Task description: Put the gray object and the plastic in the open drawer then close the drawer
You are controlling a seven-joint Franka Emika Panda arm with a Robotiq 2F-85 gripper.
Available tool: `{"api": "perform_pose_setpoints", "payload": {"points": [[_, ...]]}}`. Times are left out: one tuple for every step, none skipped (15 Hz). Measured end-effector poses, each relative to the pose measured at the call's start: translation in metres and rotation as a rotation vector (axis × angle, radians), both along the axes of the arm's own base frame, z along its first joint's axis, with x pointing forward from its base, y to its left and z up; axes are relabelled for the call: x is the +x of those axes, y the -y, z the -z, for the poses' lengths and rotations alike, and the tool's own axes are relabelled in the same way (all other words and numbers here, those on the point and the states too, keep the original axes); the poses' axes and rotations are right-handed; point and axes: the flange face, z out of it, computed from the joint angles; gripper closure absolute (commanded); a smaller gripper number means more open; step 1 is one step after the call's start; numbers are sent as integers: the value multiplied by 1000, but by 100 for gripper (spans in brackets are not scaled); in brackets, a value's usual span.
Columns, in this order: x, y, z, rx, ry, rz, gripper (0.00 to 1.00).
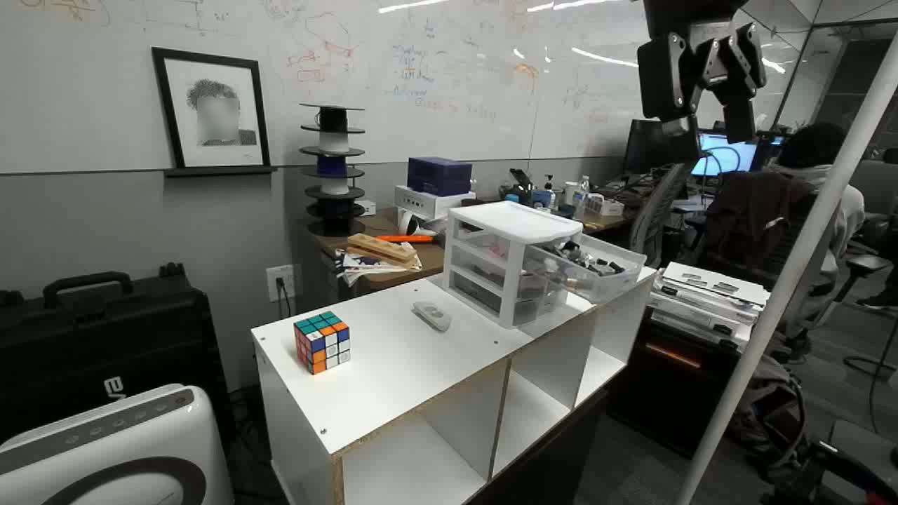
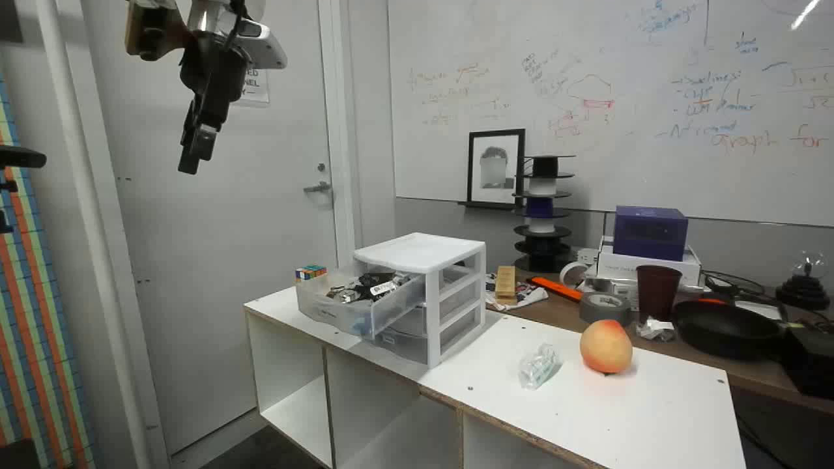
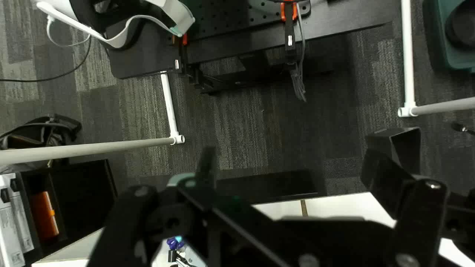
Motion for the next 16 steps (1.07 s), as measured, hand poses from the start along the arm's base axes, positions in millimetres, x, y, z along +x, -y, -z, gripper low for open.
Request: {"api": "perform_pose_setpoints", "payload": {"points": [[0, 0, -1, 1, 2, 0, 0], [1, 0, -2, 2, 6, 0, 0], [1, 0, -3, 2, 8, 0, 0], [1, 0, -4, 3, 9, 0, 0], [1, 0, -4, 3, 10, 0, 0], [1, 0, -4, 3, 10, 0, 0], [1, 0, -4, 3, 10, 0, 0], [1, 0, -4, 3, 10, 0, 0], [1, 0, -4, 3, 10, 0, 0], [1, 0, -3, 3, 8, 0, 0], [1, 1, -2, 3, 5, 1, 0], [2, 1, -1, 4, 3, 3, 0], [2, 2, -1, 4, 2, 4, 0], [2, 2, -1, 4, 2, 4, 0], [2, 2, -1, 4, 2, 4, 0], [2, 2, -1, 4, 2, 4, 0]]}}
